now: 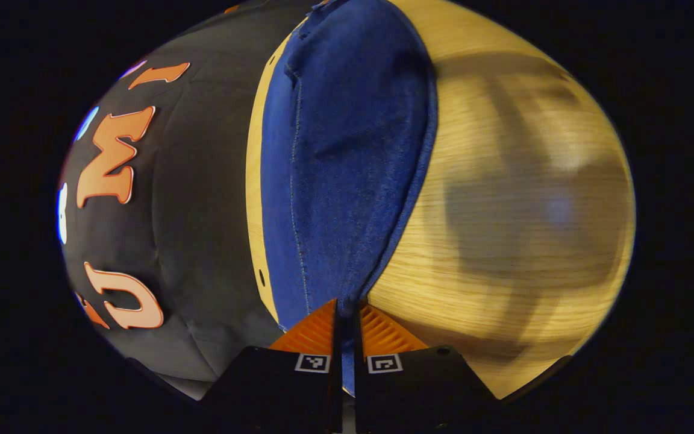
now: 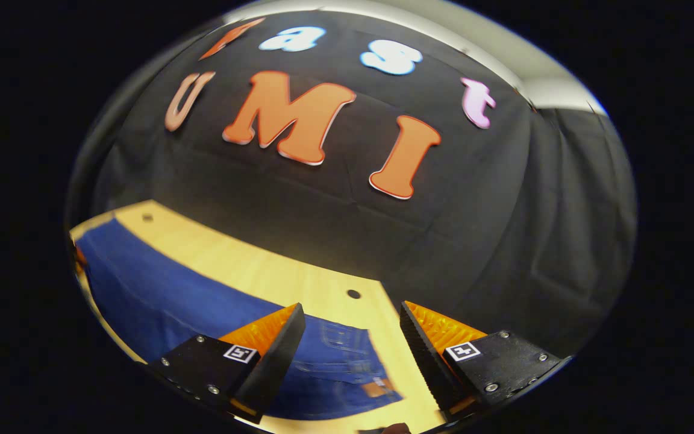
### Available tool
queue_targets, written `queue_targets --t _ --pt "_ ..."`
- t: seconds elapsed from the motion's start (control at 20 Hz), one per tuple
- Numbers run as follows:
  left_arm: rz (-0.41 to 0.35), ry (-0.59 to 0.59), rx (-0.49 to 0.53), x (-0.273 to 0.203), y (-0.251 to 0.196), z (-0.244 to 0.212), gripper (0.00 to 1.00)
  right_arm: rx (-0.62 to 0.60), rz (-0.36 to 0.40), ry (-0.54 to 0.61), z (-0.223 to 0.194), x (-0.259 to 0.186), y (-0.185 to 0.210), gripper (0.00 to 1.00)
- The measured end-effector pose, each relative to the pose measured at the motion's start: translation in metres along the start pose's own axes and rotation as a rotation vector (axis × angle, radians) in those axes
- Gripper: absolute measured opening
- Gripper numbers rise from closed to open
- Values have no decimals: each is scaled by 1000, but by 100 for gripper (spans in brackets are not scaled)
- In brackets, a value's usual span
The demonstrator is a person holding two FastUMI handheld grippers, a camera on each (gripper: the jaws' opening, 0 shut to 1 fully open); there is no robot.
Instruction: Grasp the waist and the cuffs of the jeans and fold them to make the two legs overlap; first hold the waist and fold one-third of the jeans toward the cuffs, then hold the cuffs and fold the remaining one-third in the same direction to finish folding.
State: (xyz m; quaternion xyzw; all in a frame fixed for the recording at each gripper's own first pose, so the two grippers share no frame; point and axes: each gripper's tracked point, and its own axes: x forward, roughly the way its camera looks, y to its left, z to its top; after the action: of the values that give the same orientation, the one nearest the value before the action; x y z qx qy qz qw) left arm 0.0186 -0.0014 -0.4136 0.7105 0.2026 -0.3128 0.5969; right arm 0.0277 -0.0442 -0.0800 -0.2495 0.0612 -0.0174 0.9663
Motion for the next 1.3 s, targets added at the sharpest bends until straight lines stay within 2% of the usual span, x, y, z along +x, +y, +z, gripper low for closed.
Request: queue_targets --t 0.25,0.4,0.55,0.75,0.85,1.15,1.3 --pt "-67 -13 -160 -2 6 -4 8 -435 160 -85 -21 -20 23 97" --pt "-40 -14 -154 -9 19 4 8 -707 262 -51 -78 -39 31 98" --pt "-46 -10 -175 -14 23 4 8 -912 353 -6 -129 -49 31 98" --pt "-46 2 -189 -17 27 5 8 -1016 454 89 -199 -42 27 97" --pt "-48 13 -181 -18 25 5 8 -1044 487 110 -219 -34 31 98" --pt "-47 28 -198 -23 24 6 8 -1121 510 113 -234 -4 32 96" --pt "-44 36 -209 -25 23 4 8 -1154 559 68 -227 1 51 96"
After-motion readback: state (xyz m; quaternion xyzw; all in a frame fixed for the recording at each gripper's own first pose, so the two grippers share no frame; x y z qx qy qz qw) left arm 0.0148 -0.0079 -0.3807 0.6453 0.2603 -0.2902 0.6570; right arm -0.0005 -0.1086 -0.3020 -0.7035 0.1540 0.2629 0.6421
